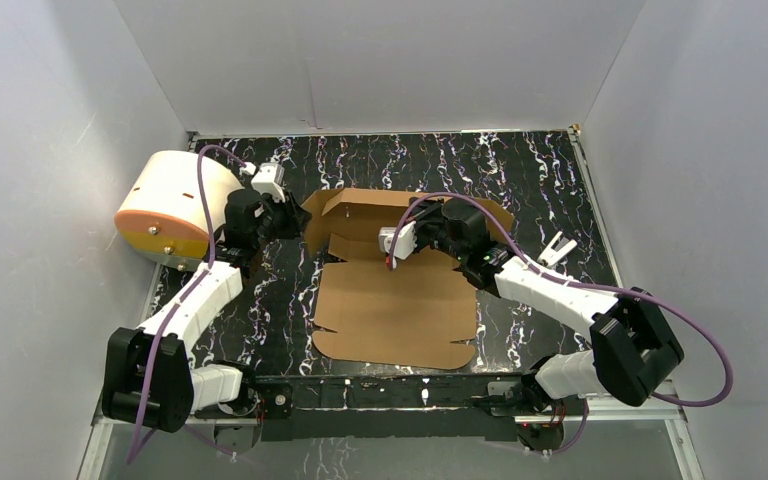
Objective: Fold the paper box
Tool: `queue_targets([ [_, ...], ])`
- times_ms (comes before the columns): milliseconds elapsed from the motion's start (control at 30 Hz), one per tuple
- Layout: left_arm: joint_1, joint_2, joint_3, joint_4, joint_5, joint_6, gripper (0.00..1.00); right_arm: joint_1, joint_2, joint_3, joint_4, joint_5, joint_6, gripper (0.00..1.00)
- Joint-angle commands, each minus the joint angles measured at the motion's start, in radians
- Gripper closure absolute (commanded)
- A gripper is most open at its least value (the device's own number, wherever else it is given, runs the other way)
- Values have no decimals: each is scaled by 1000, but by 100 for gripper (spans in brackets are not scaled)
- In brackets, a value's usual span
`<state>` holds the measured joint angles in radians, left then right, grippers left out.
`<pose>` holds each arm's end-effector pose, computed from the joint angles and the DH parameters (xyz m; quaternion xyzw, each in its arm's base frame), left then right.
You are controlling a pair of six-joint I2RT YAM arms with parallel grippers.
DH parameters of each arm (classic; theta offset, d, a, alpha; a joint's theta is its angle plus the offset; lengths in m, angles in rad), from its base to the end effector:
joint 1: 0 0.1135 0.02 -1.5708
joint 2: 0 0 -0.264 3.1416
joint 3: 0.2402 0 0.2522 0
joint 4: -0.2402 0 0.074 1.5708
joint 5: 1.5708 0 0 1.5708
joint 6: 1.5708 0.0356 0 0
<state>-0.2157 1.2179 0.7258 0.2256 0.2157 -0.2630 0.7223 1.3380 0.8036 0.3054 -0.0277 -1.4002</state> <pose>0.2699 -0.0669 0.2697 0.0466 0.7915 -0.2262 0.5659 0.2298 0.2038 0.2724 -0.6879 0.3745 -0.1965 0.5899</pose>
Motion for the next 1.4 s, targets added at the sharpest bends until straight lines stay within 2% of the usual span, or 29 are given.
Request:
queue_targets([
  [0,4,-5,-5,47,125,-9,86,10,11,-13,82,22,-57,100],
  [200,-30,-50,-19,27,153,-25,94,18,24,-19,125,22,-122,100],
  [600,-155,-58,-13,-25,82,-28,95,52,40,-78,241,51,-182,100],
  [900,-231,-17,8,-12,27,-93,94,101,44,-183,380,98,-193,100],
  [1167,-274,-43,-67,66,20,-152,86,136,43,-238,474,132,-220,100],
  [1367,-276,-57,-112,98,-1,-130,77,137,37,-264,497,139,-210,100],
])
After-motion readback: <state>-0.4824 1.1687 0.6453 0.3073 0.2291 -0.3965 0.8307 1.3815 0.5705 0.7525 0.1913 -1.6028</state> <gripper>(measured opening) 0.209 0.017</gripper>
